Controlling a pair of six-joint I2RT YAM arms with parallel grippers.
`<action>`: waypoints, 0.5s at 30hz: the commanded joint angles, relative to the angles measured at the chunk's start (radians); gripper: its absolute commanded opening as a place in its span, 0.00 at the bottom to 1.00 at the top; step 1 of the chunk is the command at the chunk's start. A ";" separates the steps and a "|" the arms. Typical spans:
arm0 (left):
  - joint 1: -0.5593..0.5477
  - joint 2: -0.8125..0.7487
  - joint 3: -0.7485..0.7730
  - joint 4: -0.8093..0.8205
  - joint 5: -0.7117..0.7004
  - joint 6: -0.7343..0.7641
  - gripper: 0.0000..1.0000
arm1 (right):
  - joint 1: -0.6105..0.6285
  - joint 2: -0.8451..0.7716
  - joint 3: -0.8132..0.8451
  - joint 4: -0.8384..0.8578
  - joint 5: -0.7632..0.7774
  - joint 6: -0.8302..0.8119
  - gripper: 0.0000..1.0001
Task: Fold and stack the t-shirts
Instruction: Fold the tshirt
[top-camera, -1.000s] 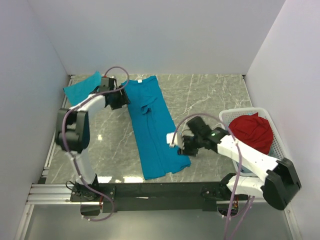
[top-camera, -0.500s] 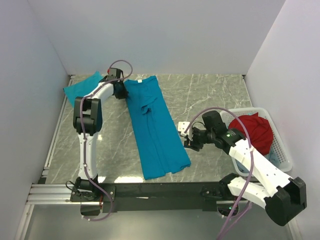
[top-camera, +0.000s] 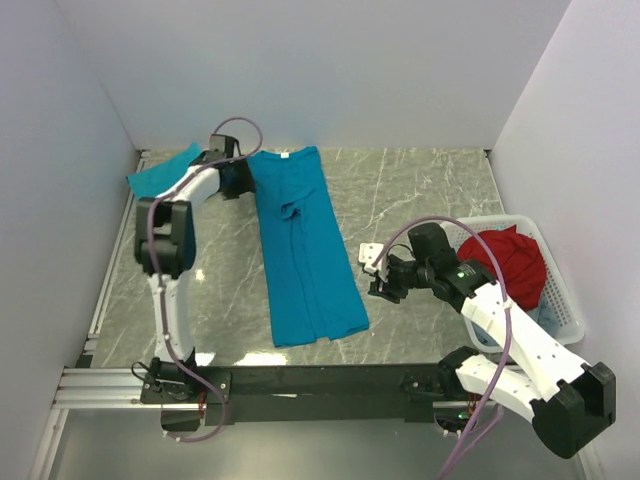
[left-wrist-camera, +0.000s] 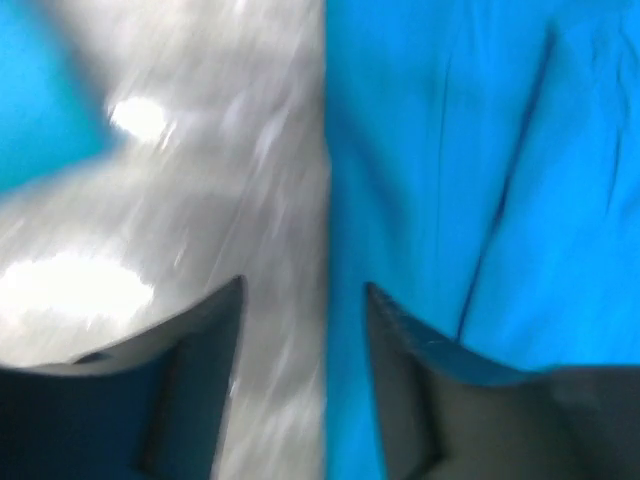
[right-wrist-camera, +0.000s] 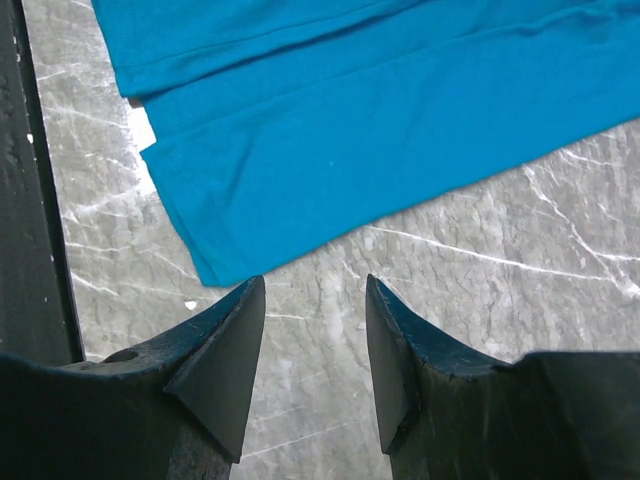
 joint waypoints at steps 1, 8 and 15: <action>0.006 -0.326 -0.171 0.130 -0.015 0.157 0.61 | -0.009 -0.030 -0.004 0.033 -0.025 0.025 0.52; 0.009 -0.986 -0.847 0.556 0.336 0.262 0.99 | -0.002 -0.062 -0.038 0.016 -0.160 -0.108 0.67; -0.186 -1.196 -1.035 0.439 0.502 0.604 0.94 | 0.107 -0.014 -0.144 -0.078 -0.222 -0.362 0.80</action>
